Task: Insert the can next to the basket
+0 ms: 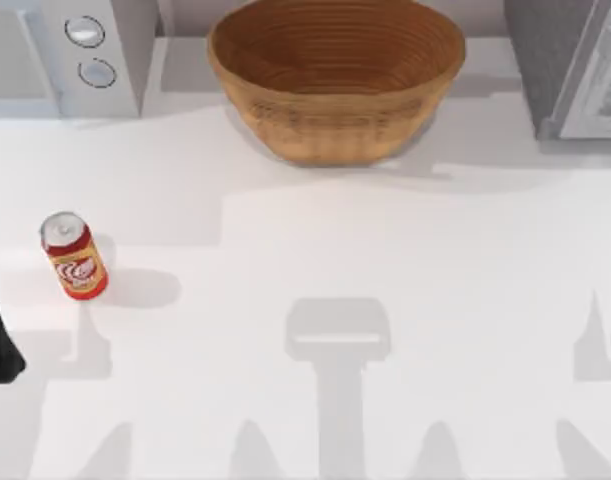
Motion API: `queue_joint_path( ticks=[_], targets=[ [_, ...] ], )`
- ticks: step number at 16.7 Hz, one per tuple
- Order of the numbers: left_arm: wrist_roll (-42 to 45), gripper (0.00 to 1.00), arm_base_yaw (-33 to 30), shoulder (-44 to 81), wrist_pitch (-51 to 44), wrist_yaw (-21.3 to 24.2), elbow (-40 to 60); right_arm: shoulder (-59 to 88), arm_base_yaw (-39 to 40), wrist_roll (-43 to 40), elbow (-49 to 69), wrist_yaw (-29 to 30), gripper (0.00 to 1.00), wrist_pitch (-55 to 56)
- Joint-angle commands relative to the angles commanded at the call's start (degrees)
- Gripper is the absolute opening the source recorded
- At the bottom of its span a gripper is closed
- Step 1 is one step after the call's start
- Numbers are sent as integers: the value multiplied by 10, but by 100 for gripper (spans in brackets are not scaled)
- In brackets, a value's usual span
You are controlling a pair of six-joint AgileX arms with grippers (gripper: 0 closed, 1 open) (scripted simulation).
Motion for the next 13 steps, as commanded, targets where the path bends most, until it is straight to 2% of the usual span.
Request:
queue_joint_path(
  ticks=[6, 13],
  targets=[
    [25, 100, -10, 59, -37, -3, 47, 0, 0, 0, 0, 0, 100, 0],
    [133, 100, -55, 346, -218, -4, 256, 0, 0, 0, 0, 0, 100, 0]
  ],
)
